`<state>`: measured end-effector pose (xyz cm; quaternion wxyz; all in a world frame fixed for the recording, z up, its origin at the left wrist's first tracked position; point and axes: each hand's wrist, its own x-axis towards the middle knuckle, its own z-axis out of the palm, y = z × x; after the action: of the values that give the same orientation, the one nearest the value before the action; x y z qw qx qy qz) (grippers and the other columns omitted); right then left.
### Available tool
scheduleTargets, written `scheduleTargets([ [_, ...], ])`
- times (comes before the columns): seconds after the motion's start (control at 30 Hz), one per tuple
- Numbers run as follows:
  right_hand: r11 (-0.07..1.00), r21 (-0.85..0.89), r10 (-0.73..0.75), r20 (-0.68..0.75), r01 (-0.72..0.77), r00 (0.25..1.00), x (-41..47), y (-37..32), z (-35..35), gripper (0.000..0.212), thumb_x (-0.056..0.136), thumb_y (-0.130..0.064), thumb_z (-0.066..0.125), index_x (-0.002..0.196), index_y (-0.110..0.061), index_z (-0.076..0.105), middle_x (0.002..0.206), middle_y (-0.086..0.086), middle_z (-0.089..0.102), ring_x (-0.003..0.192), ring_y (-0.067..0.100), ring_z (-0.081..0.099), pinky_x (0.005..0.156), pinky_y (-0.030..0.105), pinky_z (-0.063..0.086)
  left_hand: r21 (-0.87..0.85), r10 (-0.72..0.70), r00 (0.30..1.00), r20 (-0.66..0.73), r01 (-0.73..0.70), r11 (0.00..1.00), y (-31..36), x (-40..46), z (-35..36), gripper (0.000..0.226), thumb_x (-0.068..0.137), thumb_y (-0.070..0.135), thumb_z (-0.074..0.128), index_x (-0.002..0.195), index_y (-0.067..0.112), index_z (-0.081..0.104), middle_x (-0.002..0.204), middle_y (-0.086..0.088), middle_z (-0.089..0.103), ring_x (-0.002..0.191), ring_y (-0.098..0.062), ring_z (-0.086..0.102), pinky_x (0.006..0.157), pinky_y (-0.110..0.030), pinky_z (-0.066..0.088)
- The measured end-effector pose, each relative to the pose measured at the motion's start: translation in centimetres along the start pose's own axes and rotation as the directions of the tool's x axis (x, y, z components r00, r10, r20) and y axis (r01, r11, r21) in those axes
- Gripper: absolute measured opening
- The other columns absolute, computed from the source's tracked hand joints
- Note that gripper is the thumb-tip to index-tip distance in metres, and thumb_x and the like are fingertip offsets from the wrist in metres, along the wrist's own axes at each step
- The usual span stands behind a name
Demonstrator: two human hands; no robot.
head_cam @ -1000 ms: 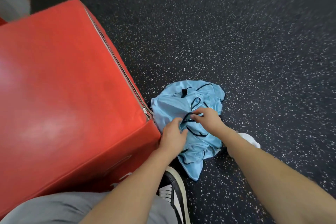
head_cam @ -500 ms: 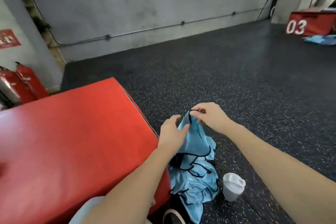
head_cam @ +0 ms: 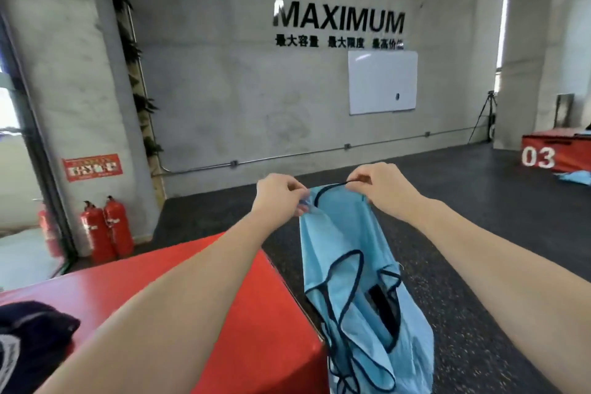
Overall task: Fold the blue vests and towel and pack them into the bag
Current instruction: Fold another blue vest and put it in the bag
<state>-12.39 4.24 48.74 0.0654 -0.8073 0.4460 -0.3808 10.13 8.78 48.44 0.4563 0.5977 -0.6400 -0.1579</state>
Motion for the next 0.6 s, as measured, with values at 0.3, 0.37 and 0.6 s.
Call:
scheduleTargets([
  [0.3, 0.992, 0.070, -0.096, -0.074, 0.101, 0.993, 3.6, -10.1, -1.9, 0.009, 0.095, -0.028, 0.067, 0.092, -0.021, 0.073, 0.077, -0.007, 0.071, 0.051, 0.012, 0.063, 0.058, 0.023, 0.048, 0.136, 0.140, 0.955, -0.263, -0.107, 0.985, 5.4, -0.4, -15.2, 0.009, 0.085, 0.015, 0.072, 0.077, 0.013, 0.077, 0.069, -0.001, 0.075, 0.067, -0.011, 0.073, 0.075, -0.030, 0.062],
  [0.37, 0.987, 0.072, -0.139, -0.075, 0.144, 0.987, 4.4, -13.1, -2.0, 0.008, 0.094, -0.027, 0.068, 0.092, -0.022, 0.073, 0.077, -0.009, 0.071, 0.049, 0.014, 0.065, 0.057, 0.024, 0.052, 0.128, 0.155, 0.961, -0.229, -0.128, 0.983, 5.7, -1.6, -15.2, 0.007, 0.084, 0.020, 0.075, 0.078, 0.016, 0.077, 0.069, 0.000, 0.075, 0.061, -0.007, 0.070, 0.074, -0.027, 0.060],
  [0.6, 0.948, 0.111, -0.282, -0.141, 0.298, 0.949, 6.1, -22.5, -2.9, 0.005, 0.092, -0.020, 0.072, 0.090, -0.018, 0.076, 0.075, -0.005, 0.073, 0.050, 0.011, 0.067, 0.055, 0.017, 0.051, 0.173, 0.170, 0.966, -0.196, -0.137, 0.975, 6.9, -4.2, -17.3, 0.035, 0.080, 0.050, 0.077, 0.093, 0.017, 0.076, 0.081, 0.004, 0.074, 0.069, -0.009, 0.068, 0.072, -0.032, 0.059],
])
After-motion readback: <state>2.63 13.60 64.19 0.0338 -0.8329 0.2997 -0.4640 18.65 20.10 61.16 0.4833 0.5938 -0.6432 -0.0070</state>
